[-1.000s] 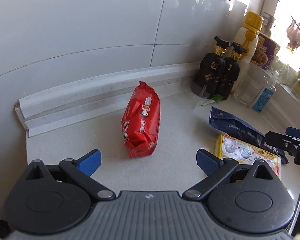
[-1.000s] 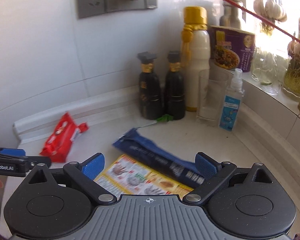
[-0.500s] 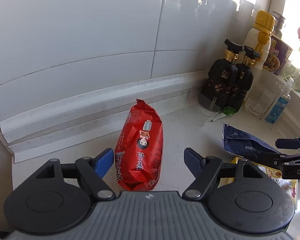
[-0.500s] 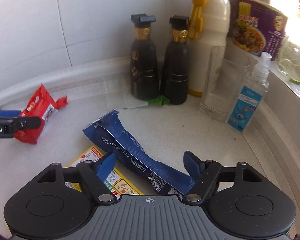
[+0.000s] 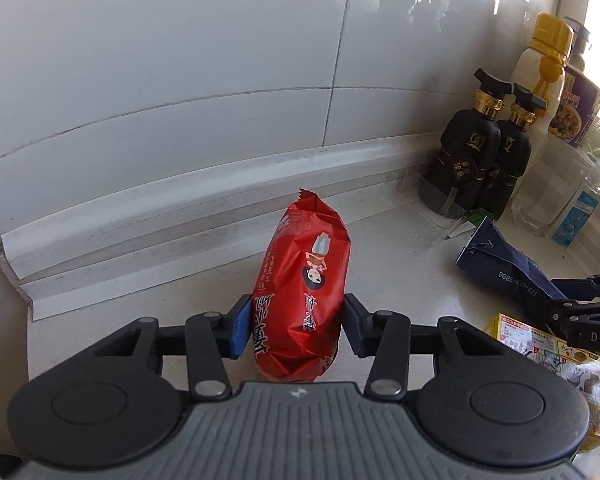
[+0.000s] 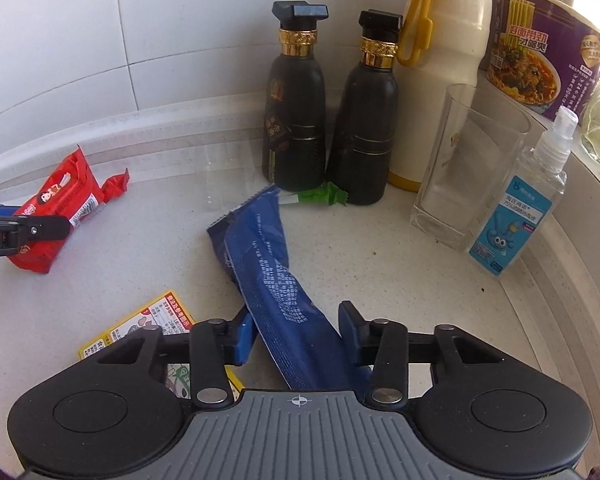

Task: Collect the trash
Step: 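Close the left tool on the red snack packet while the right tool grasps the blue wrapper, then lift and carry the red packet and blue wrapper over the trash bin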

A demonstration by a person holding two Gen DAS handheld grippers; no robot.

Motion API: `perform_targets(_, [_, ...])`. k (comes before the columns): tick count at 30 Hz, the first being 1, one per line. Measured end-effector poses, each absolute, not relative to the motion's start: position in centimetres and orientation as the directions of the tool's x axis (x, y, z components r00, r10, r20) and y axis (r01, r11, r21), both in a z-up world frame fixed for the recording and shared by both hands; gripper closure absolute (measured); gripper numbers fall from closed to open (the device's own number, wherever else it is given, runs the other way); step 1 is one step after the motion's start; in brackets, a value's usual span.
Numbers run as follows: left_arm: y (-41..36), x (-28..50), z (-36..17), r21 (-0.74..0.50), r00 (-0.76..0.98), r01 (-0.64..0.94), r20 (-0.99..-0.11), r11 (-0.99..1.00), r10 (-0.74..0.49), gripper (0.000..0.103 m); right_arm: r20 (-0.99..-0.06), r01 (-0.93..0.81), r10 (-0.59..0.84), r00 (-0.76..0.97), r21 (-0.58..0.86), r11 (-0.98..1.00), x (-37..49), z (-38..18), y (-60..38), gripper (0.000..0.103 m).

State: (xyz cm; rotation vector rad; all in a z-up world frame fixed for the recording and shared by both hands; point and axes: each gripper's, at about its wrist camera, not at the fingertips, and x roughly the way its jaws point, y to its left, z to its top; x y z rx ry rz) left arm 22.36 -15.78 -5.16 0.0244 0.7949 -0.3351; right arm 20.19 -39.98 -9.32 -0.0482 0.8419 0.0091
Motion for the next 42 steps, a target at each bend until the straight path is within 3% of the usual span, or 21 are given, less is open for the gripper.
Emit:
perform_targets(2, [-15.7, 22.3, -5.1, -0.107, 0.654, 0.300, -0.700, 0.948, -0.287, 0.063, -0.743, -0.030, -0.022, 0.669, -0.057, 0.998, 20.1, -9.2, -39.8, 0.072])
perform_targets(8, [-15.2, 22.2, -4.2, -0.130, 0.657, 0.293, -0.692, 0.947, -0.299, 0.065, -0.715, -0.008, -0.053, 0.697, -0.081, 0.997, 19.7, -8.1, -40.1, 0.080])
perform_targets(27, [-11.9, 19.2, -0.7, -0.176, 0.672, 0.326, -0.648, 0.929, -0.358, 0.068, -0.585, 0.011, -0.119, 0.803, -0.185, 0.983, 15.6, 0.2, -35.3, 0.081])
perform_targets(36, [-8.1, 16.8, 0.5, -0.203, 0.674, 0.305, -0.644, 0.930, -0.362, 0.068, -0.563, -0.016, -0.071, 0.823, -0.148, 0.989, 13.1, 2.3, -30.2, 0.081])
perform_targets(42, [-5.4, 15.4, 0.9, -0.222, 0.671, 0.284, -0.649, 0.933, -0.359, 0.069, -0.569, -0.031, -0.001, 0.822, -0.046, 0.998, 11.4, 3.1, -27.0, 0.081])
